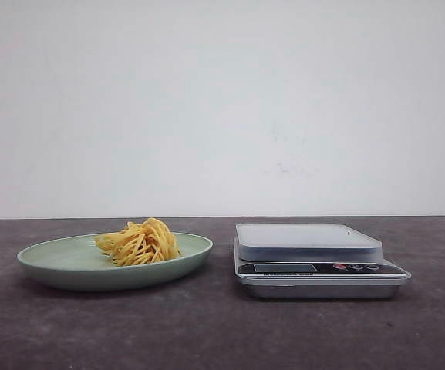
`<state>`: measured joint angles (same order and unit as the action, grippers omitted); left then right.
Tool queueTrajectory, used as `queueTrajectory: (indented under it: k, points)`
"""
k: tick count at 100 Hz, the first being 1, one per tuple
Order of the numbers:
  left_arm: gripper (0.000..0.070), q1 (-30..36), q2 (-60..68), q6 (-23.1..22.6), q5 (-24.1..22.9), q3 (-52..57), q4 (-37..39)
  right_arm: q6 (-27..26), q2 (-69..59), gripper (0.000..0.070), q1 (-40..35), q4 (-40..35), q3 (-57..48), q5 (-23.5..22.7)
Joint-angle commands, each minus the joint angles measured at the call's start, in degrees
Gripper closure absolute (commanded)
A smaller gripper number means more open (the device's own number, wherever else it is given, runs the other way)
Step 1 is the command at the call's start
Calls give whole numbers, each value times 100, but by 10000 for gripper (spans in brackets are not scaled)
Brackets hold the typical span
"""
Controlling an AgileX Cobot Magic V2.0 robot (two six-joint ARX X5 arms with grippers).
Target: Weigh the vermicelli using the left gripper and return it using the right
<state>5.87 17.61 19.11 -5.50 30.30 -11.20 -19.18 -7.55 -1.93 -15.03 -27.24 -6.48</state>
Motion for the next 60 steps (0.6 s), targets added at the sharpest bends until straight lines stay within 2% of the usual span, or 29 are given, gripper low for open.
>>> queueTrajectory:
  k: [1, 3, 6, 12, 16, 19, 25, 30, 40, 53, 60]
  points:
    - [660, 4, 503, 17, 240, 566, -306, 273, -214, 696, -13, -131, -407, -24]
    - [636, 4, 621, -11, 343, 702, -387, 328, -286, 696, -13, -186, -522, -50]
    - [562, 4, 780, -55, 496, 883, -483, 428, -391, 694, -13, -264, -691, -140]
    - [313, 4, 1054, -55, 717, 1167, -614, 625, -595, 665, -13, -413, -1001, -323]
    - [159, 4, 1180, -52, 813, 1307, -695, 697, -723, 551, -13, -538, -1202, -413]
    - [99, 4, 1252, -85, 885, 1394, -761, 750, -802, 430, -13, -612, -1335, -444]
    - [111, 4, 1357, -122, 1034, 1519, -876, 787, -938, 217, -13, -682, -1545, -472]
    - [111, 7, 1403, -111, 1169, 1552, -881, 815, -1010, 131, -13, -688, -1681, -573]
    - [116, 33, 1488, -44, 1338, 1563, -850, 789, -1128, 127, -13, -713, -1893, -737]
    - [185, 232, 1838, 63, 1609, 1596, -664, 763, -1377, 127, -13, -929, -2131, -1005]
    - [188, 442, 2173, 122, 1606, 1698, -673, 765, -1537, 127, -13, -1091, -2212, -1093]
